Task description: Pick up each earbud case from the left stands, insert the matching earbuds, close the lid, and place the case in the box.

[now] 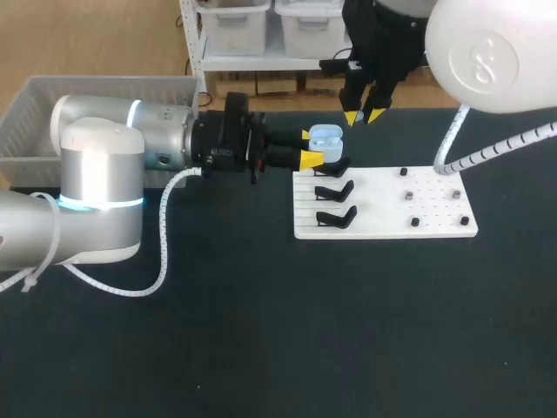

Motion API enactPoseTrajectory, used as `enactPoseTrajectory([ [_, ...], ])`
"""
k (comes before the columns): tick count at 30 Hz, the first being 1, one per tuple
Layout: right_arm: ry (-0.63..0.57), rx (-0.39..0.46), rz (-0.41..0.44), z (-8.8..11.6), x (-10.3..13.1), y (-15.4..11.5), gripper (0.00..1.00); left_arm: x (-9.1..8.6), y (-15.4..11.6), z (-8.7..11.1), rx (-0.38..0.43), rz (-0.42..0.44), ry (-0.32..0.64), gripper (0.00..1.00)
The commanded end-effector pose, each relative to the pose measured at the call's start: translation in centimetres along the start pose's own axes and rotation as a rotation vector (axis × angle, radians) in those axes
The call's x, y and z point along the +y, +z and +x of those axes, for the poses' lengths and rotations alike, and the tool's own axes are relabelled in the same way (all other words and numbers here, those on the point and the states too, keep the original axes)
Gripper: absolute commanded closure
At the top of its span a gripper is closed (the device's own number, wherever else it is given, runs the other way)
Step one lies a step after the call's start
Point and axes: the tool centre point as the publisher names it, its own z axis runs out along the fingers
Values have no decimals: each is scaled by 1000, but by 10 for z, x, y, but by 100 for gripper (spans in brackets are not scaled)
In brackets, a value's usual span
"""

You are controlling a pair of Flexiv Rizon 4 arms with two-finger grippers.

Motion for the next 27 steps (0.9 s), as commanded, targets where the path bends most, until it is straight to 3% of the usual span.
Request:
enactPoseTrajectory([
  [1, -11, 17, -15, 1, 4, 6, 100, -2, 0, 1, -2, -6, 3, 100],
  [27, -171, 37, 25, -8, 27, 46, 100, -2, 0, 1, -2, -6, 3, 100],
])
